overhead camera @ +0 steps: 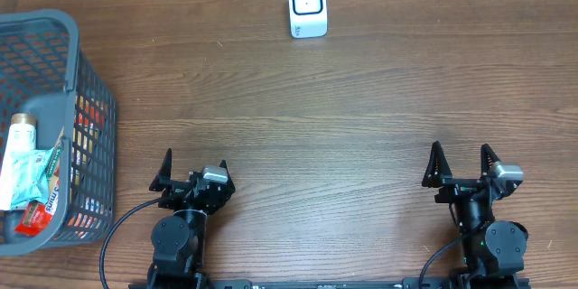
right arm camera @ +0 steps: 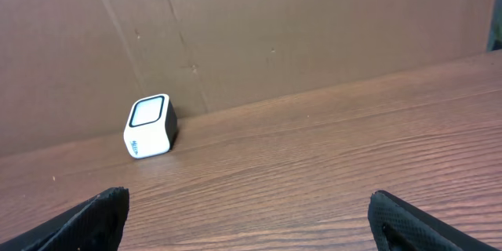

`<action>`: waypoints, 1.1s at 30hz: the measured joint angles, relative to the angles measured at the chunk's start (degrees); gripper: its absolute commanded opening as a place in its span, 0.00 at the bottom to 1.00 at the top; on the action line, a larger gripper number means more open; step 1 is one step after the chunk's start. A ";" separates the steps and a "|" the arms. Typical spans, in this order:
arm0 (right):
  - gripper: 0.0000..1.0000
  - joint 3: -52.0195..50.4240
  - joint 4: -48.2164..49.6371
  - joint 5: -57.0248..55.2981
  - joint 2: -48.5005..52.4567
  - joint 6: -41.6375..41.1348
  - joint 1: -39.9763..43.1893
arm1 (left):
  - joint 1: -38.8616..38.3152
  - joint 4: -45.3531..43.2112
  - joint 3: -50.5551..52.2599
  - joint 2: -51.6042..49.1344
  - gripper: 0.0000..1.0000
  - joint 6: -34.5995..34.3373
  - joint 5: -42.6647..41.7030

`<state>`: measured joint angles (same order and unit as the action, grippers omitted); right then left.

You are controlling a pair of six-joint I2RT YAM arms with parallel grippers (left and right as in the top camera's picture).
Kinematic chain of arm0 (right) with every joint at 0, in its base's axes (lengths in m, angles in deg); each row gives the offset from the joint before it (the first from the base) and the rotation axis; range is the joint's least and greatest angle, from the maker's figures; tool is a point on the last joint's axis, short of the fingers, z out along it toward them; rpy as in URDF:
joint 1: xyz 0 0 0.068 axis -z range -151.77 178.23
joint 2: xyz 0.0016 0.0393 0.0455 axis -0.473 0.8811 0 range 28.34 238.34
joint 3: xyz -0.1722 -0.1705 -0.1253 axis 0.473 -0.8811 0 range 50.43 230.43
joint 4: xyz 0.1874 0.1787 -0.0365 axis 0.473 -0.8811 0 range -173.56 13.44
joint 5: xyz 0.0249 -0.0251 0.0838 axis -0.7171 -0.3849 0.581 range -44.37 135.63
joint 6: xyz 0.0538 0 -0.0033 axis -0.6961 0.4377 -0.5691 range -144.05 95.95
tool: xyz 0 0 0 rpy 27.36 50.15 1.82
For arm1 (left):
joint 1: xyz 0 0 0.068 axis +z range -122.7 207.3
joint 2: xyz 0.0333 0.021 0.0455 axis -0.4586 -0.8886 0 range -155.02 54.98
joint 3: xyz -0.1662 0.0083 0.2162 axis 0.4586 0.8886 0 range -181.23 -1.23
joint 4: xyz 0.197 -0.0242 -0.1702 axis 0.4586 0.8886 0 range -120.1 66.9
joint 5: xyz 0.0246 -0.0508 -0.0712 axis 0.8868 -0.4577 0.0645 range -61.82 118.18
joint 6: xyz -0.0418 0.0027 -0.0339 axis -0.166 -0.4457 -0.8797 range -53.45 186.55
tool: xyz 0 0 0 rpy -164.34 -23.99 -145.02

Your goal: Scan the item barcode

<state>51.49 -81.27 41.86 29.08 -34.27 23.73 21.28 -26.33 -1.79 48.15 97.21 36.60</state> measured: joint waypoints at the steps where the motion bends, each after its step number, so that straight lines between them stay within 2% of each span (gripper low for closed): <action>1: 1.00 0.00 -0.02 0.02 0.00 -0.02 0.00 | 0.00 0.00 0.00 0.00 1.00 0.00 0.00; 26: 1.00 0.00 0.00 0.39 0.00 -0.02 0.00 | 0.00 -1.44 0.04 0.00 1.00 -0.04 -0.20; 33: 1.00 0.00 0.00 0.39 0.00 0.09 0.00 | 0.00 -1.92 0.04 0.00 1.00 -4.68 -1.09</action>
<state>51.49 -81.27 42.25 29.08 -34.18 23.73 21.28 -28.25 -1.74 48.15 92.53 35.51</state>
